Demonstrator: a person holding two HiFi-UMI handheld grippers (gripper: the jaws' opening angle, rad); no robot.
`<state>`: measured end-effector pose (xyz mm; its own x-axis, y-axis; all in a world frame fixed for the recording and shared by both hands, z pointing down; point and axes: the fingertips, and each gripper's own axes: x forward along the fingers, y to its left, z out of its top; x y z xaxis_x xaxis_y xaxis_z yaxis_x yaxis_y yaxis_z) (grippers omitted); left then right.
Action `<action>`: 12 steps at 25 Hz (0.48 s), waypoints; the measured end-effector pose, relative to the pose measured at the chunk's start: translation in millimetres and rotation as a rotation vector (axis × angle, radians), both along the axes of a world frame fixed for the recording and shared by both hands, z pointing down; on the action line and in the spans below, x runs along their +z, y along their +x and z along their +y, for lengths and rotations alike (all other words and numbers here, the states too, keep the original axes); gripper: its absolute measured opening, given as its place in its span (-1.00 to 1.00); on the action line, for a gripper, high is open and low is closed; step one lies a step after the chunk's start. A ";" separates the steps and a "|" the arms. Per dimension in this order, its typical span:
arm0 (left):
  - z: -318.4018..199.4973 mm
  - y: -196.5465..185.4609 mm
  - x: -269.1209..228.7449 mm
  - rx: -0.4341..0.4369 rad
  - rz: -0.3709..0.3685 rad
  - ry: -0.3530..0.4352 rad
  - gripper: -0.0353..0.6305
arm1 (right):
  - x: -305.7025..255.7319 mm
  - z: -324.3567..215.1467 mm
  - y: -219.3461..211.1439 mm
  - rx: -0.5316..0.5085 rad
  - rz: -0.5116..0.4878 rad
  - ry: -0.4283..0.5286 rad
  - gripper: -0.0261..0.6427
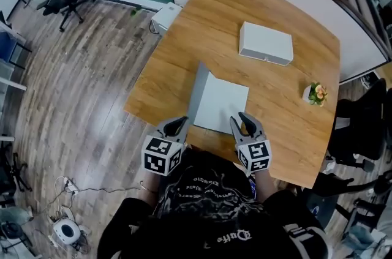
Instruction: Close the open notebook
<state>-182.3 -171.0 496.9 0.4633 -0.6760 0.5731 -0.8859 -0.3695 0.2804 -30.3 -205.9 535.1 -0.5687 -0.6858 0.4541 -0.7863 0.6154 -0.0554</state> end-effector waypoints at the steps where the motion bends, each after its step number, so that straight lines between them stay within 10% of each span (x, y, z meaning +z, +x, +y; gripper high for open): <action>1: 1.6 4.5 -2.1 0.028 -0.013 0.010 -0.80 | -0.3 1.1 2.4 0.019 0.001 0.003 -0.56; 12: 8.9 54.9 -14.4 0.263 0.070 0.026 -0.80 | -10.1 12.1 22.2 0.163 0.011 0.042 -0.58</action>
